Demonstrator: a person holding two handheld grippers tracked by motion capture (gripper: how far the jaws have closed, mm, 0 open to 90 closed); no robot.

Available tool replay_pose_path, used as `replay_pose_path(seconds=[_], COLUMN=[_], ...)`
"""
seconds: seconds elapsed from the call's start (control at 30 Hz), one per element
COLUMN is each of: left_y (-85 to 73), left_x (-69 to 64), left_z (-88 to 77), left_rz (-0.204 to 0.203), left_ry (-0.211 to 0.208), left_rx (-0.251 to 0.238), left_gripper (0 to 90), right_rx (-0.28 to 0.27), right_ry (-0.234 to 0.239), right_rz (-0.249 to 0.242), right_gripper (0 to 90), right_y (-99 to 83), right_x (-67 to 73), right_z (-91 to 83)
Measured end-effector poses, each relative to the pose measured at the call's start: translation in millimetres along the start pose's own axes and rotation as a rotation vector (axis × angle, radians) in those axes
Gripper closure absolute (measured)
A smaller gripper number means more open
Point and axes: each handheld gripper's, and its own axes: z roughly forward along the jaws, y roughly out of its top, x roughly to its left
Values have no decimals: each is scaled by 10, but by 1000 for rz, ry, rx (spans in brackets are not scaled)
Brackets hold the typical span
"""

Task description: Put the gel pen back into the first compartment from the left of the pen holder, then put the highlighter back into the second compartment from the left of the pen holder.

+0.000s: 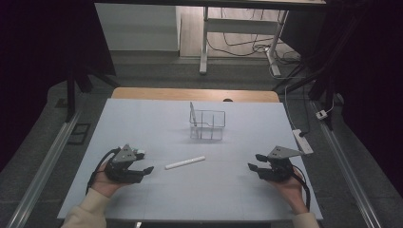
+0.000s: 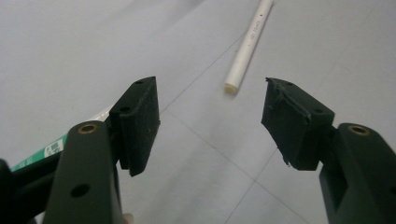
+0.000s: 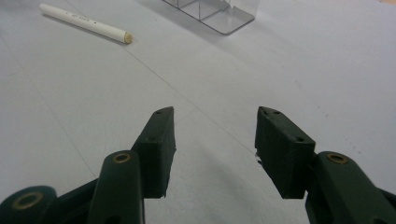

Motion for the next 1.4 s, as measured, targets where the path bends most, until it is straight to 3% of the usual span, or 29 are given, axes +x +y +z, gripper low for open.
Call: replay_pose_path(seconds=[0.43, 0.8, 1.27, 1.4], left_y=[291, 629, 781, 802], left_x=[-35, -107, -103, -101], left_z=[74, 318, 634, 726], left_rz=[74, 158, 186, 190], left_ry=[-27, -51, -110, -109], left_rx=[62, 140, 222, 250], left_gripper=[357, 355, 345, 342], right_rx=[1, 8, 4, 9], right_ry=[-11, -9, -11, -9], right_rz=[11, 10, 9, 8], right_gripper=[469, 469, 468, 467], right_y=[-30, -34, -31, -33], right_x=[-39, -53, -48, -49], right_z=[-23, -25, -41, -32])
